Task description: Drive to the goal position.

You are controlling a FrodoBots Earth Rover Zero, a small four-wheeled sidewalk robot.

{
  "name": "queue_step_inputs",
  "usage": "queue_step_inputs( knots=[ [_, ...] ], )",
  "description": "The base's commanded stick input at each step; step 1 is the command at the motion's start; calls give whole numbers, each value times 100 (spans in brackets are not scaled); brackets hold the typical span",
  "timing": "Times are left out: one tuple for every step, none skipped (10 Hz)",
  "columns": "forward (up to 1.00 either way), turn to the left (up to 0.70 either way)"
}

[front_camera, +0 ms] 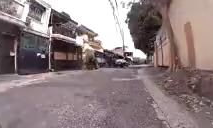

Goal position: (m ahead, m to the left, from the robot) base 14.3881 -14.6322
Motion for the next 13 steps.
queue_step_inputs(
  knots=[
    [100,0],
    [100,0],
    [100,0],
    [100,0],
    [100,0],
    [100,0],
    [100,0],
    [100,0],
    [100,0],
    [100,0],
    [100,0],
    [100,0],
    [100,0]
  ],
)
